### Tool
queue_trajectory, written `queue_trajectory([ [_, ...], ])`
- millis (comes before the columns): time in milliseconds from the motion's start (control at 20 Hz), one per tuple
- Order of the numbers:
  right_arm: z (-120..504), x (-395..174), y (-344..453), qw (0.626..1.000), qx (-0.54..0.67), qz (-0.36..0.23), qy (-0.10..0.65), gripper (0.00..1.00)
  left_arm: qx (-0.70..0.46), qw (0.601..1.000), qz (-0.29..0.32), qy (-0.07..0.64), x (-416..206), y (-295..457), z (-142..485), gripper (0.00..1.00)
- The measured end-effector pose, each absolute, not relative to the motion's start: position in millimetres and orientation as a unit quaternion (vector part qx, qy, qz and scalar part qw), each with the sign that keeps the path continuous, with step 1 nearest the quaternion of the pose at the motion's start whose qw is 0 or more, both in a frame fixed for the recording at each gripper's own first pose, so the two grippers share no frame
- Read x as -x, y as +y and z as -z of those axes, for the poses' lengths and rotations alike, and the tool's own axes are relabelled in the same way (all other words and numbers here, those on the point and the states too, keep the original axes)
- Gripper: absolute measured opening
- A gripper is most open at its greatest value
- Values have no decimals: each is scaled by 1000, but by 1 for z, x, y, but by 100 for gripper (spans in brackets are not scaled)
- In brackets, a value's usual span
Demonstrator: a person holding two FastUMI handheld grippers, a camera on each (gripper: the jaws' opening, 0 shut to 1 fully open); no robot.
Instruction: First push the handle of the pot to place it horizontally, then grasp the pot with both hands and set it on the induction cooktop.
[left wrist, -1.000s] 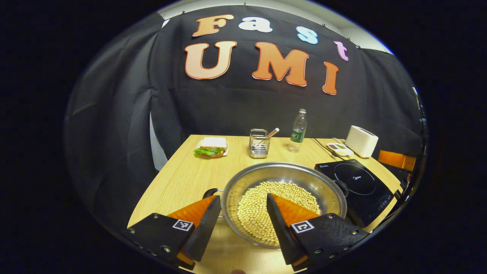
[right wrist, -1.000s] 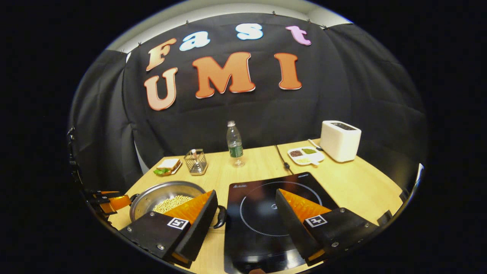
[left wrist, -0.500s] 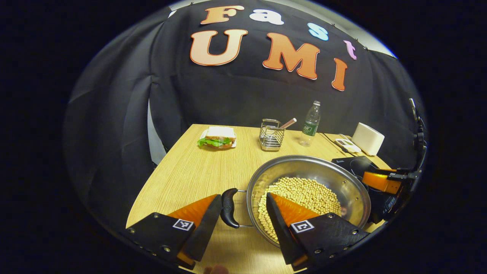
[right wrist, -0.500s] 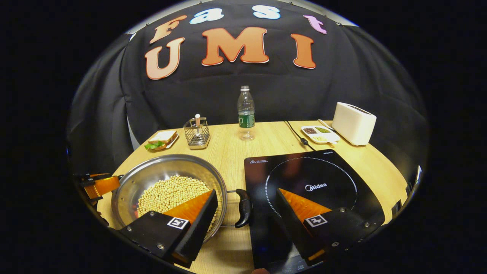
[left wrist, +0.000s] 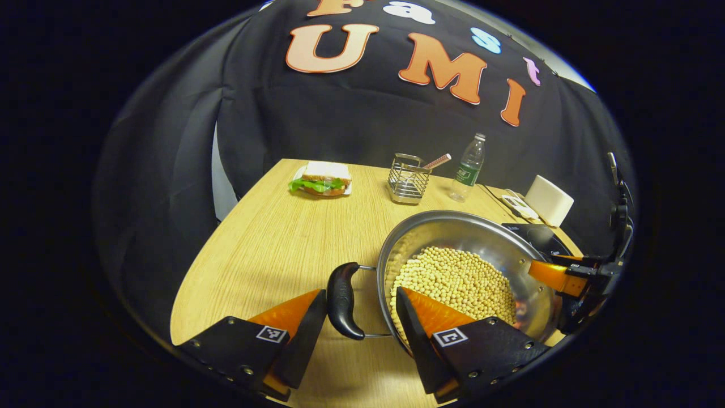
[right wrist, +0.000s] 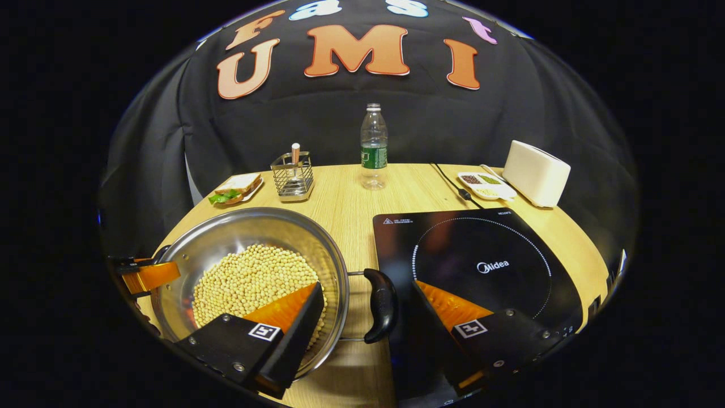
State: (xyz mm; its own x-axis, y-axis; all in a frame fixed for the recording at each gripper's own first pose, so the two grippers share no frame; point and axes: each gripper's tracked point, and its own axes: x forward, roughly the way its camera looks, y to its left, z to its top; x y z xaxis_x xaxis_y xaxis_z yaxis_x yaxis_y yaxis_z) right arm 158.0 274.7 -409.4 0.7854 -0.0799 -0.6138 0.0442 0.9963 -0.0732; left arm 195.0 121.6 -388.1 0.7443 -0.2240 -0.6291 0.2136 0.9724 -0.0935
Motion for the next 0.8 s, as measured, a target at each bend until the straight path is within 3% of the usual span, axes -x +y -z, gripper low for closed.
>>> queue_trajectory([
  [50, 410, -158, 275, 944, 26, 30, 327, 95, 20, 933, 116, 341, -196, 123, 390, 78],
  [150, 409, -159, 273, 944, 31, 35, 325, 84, 41, 931, 107, 348, -195, 123, 393, 72],
  [200, 410, -157, 273, 944, 28, 35, 327, 67, 50, 930, 103, 348, -195, 124, 390, 61],
  [400, 409, -157, 275, 942, 2, 31, 333, 58, 38, 930, 76, 356, -188, 124, 393, 52],
  [500, 407, -153, 275, 939, -9, 26, 344, 46, 30, 932, 68, 355, -183, 122, 388, 51],
  [800, 374, -146, 266, 947, -23, 10, 320, 50, 20, 939, 58, 337, -161, 114, 353, 51],
])
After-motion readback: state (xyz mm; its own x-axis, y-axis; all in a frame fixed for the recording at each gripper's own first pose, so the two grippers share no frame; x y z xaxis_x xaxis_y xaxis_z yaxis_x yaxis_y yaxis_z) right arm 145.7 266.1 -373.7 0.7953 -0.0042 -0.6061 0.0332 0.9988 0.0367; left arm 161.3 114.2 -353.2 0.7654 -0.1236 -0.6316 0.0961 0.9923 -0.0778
